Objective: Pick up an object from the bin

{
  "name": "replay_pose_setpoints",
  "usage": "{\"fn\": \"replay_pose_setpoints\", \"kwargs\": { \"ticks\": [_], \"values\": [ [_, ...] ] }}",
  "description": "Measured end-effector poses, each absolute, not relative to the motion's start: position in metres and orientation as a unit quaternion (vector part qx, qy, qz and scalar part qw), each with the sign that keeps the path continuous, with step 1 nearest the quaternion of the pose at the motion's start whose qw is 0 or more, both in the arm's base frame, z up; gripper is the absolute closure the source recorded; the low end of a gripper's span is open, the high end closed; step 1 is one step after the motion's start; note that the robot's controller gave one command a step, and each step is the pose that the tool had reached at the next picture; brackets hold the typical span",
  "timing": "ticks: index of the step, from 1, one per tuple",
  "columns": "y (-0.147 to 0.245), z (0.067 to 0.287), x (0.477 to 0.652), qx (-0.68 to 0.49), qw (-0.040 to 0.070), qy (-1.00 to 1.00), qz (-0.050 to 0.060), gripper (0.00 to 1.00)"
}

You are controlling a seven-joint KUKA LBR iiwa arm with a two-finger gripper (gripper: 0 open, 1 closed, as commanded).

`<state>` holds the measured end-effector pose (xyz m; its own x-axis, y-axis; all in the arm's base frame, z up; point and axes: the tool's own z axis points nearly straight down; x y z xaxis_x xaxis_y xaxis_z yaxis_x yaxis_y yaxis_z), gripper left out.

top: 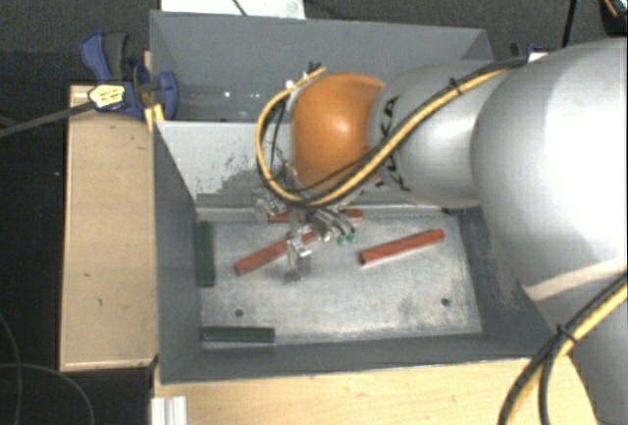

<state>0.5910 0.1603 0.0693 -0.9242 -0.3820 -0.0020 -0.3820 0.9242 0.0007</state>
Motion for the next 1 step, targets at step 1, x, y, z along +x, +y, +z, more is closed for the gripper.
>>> {"fn": "replay_pose_setpoints", "kwargs": {
  "ticks": [1],
  "values": [
    [0.1601, 0.0737, 0.5908, -0.192, 0.002, 0.981, 0.001, 1.00]
  ]
}}
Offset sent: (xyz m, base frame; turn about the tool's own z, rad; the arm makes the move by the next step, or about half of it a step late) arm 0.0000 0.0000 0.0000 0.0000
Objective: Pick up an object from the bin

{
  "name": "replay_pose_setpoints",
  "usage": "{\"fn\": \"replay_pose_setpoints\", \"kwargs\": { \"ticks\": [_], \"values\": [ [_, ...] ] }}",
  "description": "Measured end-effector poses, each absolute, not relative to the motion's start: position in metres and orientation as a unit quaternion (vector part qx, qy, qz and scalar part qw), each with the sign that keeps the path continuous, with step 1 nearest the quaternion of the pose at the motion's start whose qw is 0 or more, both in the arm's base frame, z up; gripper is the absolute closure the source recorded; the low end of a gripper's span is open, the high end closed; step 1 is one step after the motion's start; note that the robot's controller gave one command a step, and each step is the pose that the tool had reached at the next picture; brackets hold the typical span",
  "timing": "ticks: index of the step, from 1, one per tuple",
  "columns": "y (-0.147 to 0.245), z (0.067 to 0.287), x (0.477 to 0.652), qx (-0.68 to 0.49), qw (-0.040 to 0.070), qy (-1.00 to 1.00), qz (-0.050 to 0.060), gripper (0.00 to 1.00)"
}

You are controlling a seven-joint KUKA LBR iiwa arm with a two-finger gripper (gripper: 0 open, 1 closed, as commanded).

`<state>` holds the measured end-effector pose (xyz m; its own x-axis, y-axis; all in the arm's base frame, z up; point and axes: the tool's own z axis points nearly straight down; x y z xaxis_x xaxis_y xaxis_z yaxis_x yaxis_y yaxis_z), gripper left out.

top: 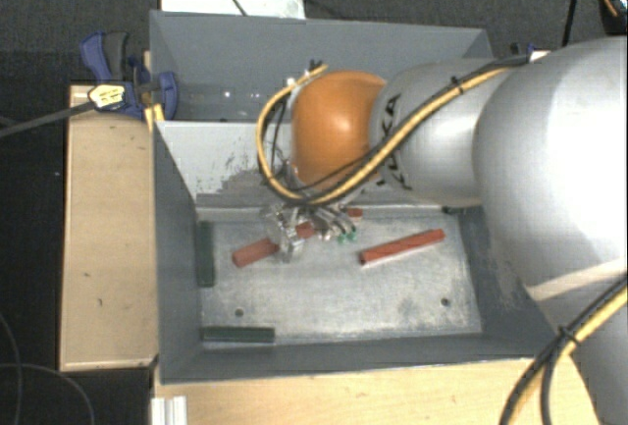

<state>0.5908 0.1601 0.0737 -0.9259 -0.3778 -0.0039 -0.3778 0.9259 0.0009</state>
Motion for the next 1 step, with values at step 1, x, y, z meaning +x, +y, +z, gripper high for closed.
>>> {"fn": "replay_pose_setpoints", "kwargs": {
  "ticks": [1],
  "values": [
    [0.1797, 0.2109, 0.5743, -0.192, 0.006, 0.981, 0.001, 1.00]
  ]
}}
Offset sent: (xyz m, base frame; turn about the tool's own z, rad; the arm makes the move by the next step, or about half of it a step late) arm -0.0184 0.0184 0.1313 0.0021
